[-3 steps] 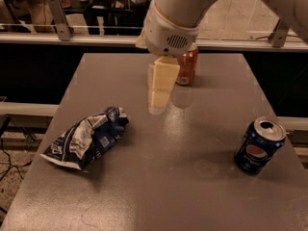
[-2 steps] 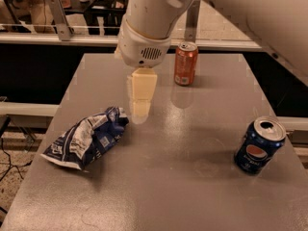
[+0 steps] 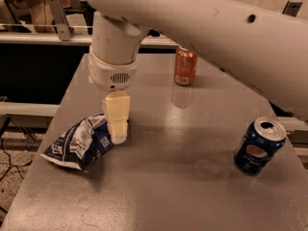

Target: Move blue chip bag near pepsi can

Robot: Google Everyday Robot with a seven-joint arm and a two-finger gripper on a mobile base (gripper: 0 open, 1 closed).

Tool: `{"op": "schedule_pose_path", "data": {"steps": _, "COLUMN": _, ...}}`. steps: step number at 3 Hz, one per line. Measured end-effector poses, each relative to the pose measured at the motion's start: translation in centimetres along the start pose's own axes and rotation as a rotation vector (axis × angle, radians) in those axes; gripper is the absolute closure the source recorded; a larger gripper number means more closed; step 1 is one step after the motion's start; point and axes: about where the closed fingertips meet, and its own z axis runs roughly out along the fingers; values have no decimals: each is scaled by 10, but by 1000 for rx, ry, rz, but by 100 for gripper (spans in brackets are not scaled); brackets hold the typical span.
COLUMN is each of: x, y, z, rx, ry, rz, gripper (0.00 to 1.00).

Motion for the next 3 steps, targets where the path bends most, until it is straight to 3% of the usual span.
{"op": "schedule_pose_path", "data": {"steps": 1, "x": -9, "y": 3, "z": 18, "rx": -36, "ry": 0, "rz": -25, "gripper": 0}}
{"op": "schedule_pose_path", "data": {"steps": 2, "x": -14, "y": 6, "z": 27, "rx": -61, "ry": -10, "rz": -36, "gripper": 17}}
{"op": "schedule_pose_path", "data": {"steps": 3, "x": -17, "y": 8, "z": 26, "rx": -73, "ry": -28, "rz": -46, "gripper": 41}}
